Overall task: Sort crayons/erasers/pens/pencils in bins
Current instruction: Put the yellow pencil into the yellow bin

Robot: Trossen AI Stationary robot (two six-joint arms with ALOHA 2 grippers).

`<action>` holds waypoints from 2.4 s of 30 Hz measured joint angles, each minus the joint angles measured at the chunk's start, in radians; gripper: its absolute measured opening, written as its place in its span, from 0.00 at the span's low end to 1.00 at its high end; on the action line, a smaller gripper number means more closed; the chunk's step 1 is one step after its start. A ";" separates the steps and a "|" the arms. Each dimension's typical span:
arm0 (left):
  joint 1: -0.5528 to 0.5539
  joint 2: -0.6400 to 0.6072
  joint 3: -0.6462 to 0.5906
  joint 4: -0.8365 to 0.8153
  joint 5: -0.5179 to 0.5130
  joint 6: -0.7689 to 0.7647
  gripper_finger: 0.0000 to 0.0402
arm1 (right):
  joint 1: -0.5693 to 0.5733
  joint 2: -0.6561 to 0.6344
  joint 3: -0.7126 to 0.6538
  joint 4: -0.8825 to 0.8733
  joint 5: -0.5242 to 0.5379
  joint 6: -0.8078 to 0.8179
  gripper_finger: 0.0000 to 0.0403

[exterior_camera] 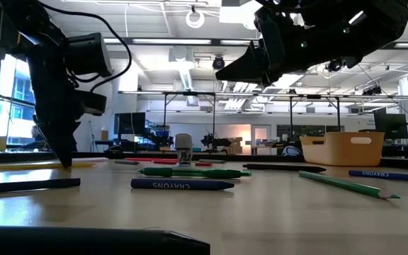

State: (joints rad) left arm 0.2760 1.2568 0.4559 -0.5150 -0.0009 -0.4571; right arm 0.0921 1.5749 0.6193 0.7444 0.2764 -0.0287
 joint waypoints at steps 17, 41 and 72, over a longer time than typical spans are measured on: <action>-0.042 0.004 -0.003 0.257 0.112 0.012 0.00 | 0.000 0.000 0.000 0.000 -0.008 0.081 0.00; -0.120 0.006 -0.001 0.378 0.127 0.094 0.00 | 0.007 0.067 0.000 0.023 -0.023 0.370 0.00; -0.369 0.098 -0.001 0.484 0.086 -0.044 0.00 | 0.060 0.067 0.000 0.016 -0.023 0.364 0.00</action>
State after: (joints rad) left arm -0.0929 1.3551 0.4553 -0.0308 0.0852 -0.5011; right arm 0.1524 1.6421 0.6197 0.7602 0.2535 0.3351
